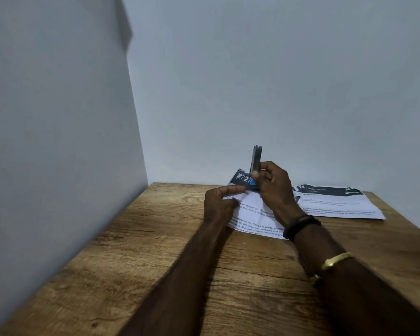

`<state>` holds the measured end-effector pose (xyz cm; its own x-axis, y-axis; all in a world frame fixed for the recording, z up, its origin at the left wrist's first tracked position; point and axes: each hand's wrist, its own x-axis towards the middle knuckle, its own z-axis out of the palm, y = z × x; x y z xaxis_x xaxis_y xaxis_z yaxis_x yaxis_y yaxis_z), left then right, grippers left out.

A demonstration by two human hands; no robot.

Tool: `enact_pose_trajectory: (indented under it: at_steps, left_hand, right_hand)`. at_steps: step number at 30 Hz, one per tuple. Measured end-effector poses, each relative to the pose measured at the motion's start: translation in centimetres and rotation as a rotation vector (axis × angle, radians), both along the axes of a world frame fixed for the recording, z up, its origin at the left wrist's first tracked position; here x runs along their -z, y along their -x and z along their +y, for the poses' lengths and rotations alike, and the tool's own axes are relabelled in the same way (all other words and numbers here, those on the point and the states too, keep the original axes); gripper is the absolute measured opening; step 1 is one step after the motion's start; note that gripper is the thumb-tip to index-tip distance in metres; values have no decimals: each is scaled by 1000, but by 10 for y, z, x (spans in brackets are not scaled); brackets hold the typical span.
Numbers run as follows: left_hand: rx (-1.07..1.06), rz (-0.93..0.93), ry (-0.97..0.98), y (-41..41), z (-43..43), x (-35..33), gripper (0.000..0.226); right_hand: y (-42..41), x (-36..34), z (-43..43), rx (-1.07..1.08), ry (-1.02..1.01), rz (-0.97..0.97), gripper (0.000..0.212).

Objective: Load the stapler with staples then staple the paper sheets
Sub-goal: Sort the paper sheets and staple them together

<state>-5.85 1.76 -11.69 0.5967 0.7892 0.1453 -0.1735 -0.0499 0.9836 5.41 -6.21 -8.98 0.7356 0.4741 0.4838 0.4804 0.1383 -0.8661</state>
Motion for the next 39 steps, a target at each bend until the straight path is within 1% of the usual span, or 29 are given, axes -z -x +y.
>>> enact_pose_trajectory:
  at_steps: [4,7,10,12,14,16,19,22,24,26,28,31,33,36,37,39]
  left_hand:
    - [13,-6,34,-1,1,1,34]
    - [8,1,12,-3,3,4,32]
    - [-35,8,-29,-5,7,7,32]
    - [-87,28,-122,-7,11,7,33]
    - [-135,53,-228,-8,16,7,34]
    - [-182,62,-273,-7,19,6,37]
    - [-259,85,-261,-8,22,9,38]
    - [-314,96,-173,-7,25,12,39]
    - [-329,100,-155,-6,26,13,39]
    - [-333,101,-149,-6,27,13,39]
    - [-326,97,-135,-7,27,13,40]
    - [-324,89,-93,-9,28,13,41]
    - [-311,64,-21,-10,29,13,42]
    - [-282,33,84,-11,29,13,43]
    - [-265,21,120,-11,29,13,43]
    - [-231,-1,177,-12,28,13,44]
  right_hand:
    - [-1,1,-1,-87,-50,114,22]
    - [3,-4,-4,-113,-158,201,28]
    - [5,-10,-11,-91,-162,160,26]
    - [4,-12,-19,-85,-60,82,21]
    - [2,-11,-30,-92,121,-9,19]
    - [-2,-7,-41,-125,306,-84,19]
    - [-3,0,-57,-203,517,-140,15]
    - [-1,3,-65,-230,708,-194,11]
    - [2,4,-65,-268,825,-213,12]
    - [7,3,-63,-277,909,-252,16]
    - [10,4,-62,-252,944,-287,21]
    - [11,4,-63,-241,907,-289,25]
    - [9,5,-64,-157,759,-239,25]
    - [4,10,-62,5,486,-64,18]
    - [3,11,-62,22,436,-8,19]
    - [2,16,-60,32,388,45,21]
